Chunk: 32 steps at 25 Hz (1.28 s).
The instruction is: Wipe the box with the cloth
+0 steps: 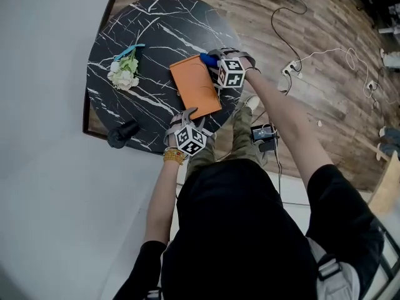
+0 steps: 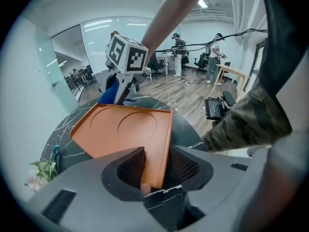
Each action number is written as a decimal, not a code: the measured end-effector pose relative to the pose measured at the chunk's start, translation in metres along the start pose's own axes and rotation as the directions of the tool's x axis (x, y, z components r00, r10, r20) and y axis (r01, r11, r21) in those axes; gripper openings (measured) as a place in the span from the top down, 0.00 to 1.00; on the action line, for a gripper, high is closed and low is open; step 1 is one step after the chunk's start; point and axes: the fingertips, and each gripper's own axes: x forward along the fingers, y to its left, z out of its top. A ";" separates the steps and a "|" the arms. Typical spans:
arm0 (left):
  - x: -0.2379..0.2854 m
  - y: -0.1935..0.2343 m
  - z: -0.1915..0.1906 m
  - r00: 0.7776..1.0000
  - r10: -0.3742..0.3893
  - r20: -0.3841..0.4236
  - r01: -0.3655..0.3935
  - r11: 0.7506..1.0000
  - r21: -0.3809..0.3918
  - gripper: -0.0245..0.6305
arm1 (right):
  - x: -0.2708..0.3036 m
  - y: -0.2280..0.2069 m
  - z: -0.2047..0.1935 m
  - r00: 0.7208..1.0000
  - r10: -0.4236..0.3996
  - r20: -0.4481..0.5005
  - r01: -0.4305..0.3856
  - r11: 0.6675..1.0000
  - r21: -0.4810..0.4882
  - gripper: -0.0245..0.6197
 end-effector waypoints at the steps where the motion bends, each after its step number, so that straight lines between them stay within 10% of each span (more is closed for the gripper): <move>1: 0.000 0.000 0.001 1.000 -0.009 -0.005 0.009 1.000 -0.002 0.72 | -0.001 0.003 0.000 1.000 -0.005 0.005 0.005 1.000 0.008 0.76; 32: 0.010 -0.002 0.017 0.997 -0.077 -0.024 0.078 0.996 0.042 0.70 | -0.047 0.181 -0.013 0.996 0.054 0.068 -0.054 0.999 0.006 0.76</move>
